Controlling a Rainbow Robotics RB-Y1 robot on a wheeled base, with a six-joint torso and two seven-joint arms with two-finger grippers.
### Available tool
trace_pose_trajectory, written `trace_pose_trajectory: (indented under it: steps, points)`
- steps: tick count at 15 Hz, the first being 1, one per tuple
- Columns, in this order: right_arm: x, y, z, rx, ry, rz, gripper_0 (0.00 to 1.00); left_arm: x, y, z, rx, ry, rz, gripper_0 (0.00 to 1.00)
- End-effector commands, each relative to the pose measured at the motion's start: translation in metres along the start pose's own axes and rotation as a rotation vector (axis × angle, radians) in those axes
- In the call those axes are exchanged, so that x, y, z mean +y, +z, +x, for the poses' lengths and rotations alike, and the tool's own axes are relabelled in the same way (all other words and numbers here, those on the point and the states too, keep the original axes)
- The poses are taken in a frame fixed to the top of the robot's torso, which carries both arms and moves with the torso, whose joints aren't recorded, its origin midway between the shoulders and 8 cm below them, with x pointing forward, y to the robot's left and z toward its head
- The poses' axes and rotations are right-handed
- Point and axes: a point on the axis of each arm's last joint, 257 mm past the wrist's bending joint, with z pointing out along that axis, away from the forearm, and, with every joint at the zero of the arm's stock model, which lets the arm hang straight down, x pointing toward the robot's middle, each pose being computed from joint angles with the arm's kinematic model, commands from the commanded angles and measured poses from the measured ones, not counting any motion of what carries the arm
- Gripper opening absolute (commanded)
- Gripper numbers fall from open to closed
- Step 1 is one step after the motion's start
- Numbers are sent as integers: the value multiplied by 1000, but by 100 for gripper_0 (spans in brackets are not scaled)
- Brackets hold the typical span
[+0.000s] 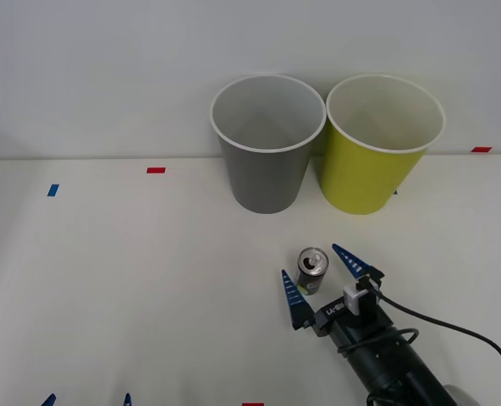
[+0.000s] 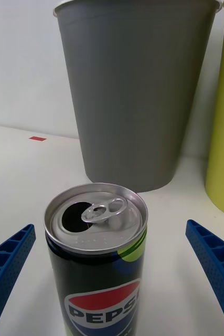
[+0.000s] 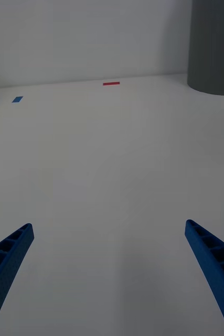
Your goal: Put cans in the gray bin and PET bottles in the light green bin.
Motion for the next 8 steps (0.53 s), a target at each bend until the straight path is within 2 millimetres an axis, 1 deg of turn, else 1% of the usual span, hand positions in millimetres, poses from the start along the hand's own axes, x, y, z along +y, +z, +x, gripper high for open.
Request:
trace_pose_trajectory:
  steps: [1,2,3,4,8]
  points:
    - [-3,-1,1,4,-2,1,53,0,0,0,0,0,0,100]
    - [-3,-1,1,5,-5,1,36,0,0,0,0,0,0,100]
    - [-4,-1,1,5,-9,0,16,0,0,0,0,0,0,100]
    - [-5,-1,1,5,-10,2,12,0,0,0,0,0,0,100]
    - [-5,0,1,4,-13,5,7,0,0,0,0,0,0,100]
